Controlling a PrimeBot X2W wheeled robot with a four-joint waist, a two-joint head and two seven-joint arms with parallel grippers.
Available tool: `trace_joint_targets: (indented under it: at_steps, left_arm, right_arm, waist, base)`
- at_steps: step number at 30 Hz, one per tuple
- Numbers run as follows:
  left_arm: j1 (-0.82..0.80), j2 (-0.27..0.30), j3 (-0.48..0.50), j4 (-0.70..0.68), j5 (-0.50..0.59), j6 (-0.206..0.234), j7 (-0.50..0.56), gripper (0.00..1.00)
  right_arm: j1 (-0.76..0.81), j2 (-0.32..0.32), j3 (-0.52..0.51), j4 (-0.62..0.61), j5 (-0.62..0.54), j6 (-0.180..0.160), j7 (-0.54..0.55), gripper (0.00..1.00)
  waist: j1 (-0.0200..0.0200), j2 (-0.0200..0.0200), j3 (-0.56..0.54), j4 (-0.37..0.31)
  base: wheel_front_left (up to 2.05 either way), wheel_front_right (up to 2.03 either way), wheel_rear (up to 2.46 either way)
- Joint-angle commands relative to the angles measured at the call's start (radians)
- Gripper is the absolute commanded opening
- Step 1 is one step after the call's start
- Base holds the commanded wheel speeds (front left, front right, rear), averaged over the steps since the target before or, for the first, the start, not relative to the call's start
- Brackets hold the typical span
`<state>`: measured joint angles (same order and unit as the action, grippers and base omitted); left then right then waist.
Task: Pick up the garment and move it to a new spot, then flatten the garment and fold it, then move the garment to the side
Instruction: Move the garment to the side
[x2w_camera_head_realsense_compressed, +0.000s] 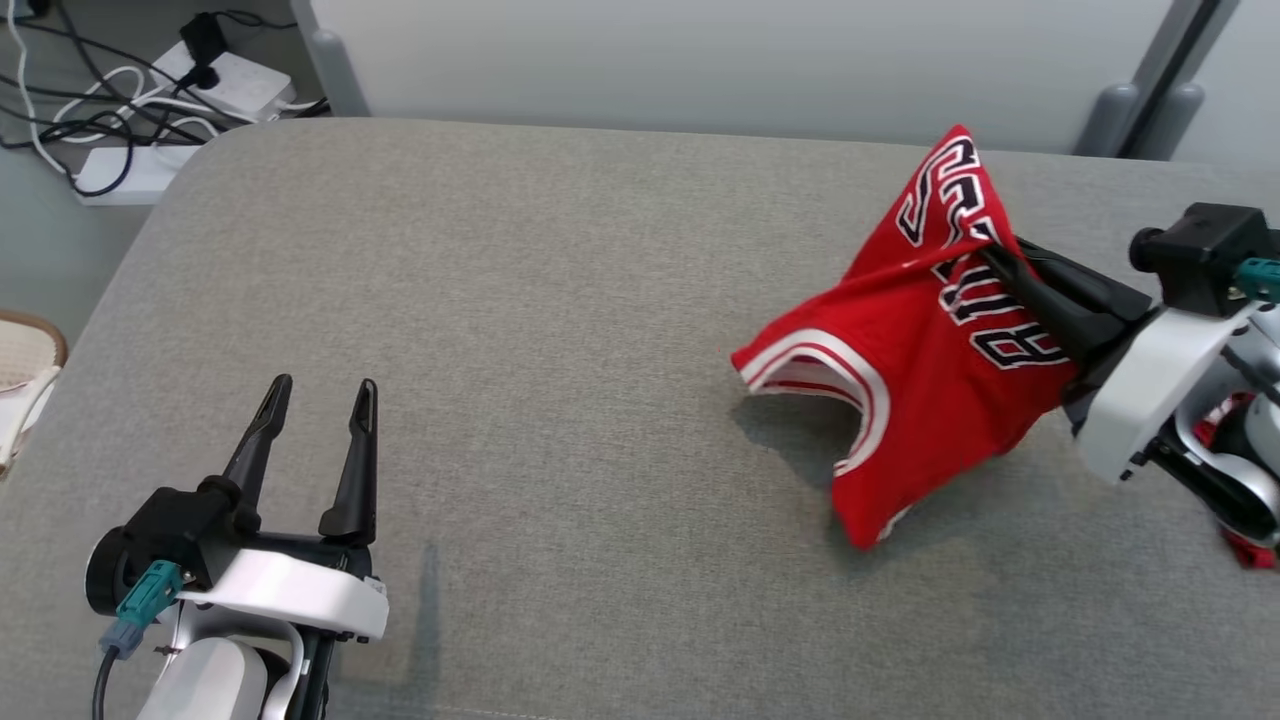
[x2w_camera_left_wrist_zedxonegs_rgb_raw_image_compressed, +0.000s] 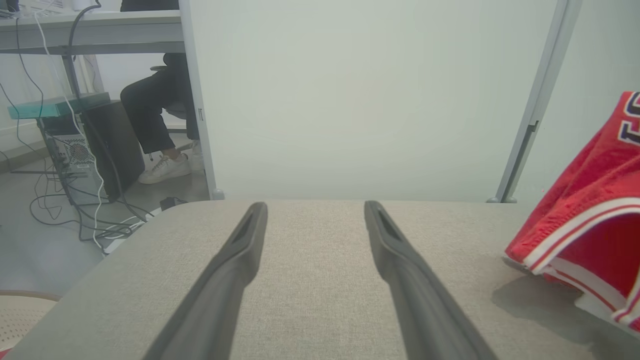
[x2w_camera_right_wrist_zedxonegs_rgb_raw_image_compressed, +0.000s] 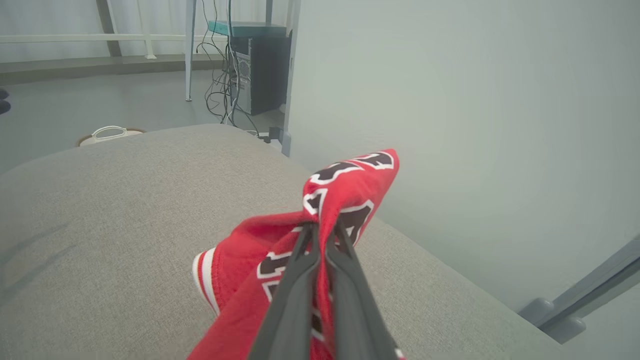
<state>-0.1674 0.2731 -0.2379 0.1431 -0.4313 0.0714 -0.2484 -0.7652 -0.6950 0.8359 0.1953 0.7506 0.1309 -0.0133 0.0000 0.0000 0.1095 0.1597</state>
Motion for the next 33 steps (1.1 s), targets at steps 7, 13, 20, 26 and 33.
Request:
trace_joint_targets:
  at_steps: [7, 13, 20, 26, 33]
  left_arm:
    - [-0.03, 0.026, 0.047, -0.043, 0.021, -0.011, -0.013, 1.0]
    - [-0.043, 0.033, 0.047, -0.049, 0.025, -0.015, -0.013, 1.0]
    - [-0.079, 0.046, 0.043, -0.065, 0.032, -0.015, -0.007, 1.0]
    - [-0.119, 0.054, 0.042, -0.08, 0.034, -0.017, -0.005, 1.0]
    - [-0.165, 0.05, 0.03, -0.081, 0.04, -0.021, -0.005, 1.0]
  right_arm:
    - [0.089, -0.076, -0.073, 0.011, 0.121, 0.0, 0.052, 0.0]
    - [0.12, -0.13, -0.132, 0.053, 0.193, 0.0, 0.052, 0.0]
    - [0.117, -0.235, -0.186, 0.129, 0.252, 0.0, 0.026, 0.0]
    - [0.055, -0.296, -0.169, 0.192, 0.258, 0.0, 0.026, 0.0]
    - [-0.025, -0.395, -0.08, 0.259, 0.173, 0.0, 0.039, 0.0]
  waist:
    - [0.0, 0.0, 0.008, -0.075]
    - [0.0, 0.0, 0.036, -0.126]
    - [0.0, 0.0, 0.101, -0.173]
    - [0.0, 0.0, 0.173, -0.175]
    - [0.0, 0.0, 0.239, -0.136]
  base:
    - [0.0, 0.0, 0.0]
    - [0.0, 0.0, 0.0]
    - [0.0, 0.0, 0.0]
    - [0.0, 0.0, 0.0]
    - [0.0, 0.0, 0.0]
